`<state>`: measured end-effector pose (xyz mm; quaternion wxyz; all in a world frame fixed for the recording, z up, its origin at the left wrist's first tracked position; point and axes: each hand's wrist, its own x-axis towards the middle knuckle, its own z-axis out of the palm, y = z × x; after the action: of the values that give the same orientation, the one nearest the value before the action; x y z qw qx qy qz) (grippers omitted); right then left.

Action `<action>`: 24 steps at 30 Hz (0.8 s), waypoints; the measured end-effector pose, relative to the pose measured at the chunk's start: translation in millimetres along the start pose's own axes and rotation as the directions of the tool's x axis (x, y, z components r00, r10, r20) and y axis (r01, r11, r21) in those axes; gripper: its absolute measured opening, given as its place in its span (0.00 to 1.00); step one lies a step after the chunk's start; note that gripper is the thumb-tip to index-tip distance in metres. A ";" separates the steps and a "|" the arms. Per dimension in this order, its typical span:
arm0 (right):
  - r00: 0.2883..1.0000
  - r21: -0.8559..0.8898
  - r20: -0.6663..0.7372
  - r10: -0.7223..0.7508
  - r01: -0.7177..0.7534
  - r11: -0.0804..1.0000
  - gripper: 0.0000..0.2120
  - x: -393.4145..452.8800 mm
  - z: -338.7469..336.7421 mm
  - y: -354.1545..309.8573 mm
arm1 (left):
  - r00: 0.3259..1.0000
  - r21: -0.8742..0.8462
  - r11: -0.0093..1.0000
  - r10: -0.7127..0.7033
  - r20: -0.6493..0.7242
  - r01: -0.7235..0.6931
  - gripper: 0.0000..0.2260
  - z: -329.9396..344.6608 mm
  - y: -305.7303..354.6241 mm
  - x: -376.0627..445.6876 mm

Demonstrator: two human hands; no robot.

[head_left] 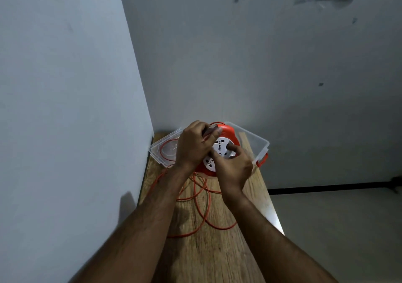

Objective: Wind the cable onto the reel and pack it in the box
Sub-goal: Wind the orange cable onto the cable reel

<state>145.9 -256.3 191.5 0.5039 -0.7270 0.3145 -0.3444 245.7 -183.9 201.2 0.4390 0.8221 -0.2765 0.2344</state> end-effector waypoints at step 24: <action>0.637 -0.593 0.471 -0.610 0.741 0.315 0.33 4.5 -23.7 24.8 | 0.999 -0.056 0.997 -0.047 0.009 0.047 0.16 -8.7 -3.7 6.3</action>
<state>126.3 -279.4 174.8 -0.0097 -0.9519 0.0500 -0.3021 251.6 -176.4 207.4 0.4662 0.8166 -0.2651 0.2132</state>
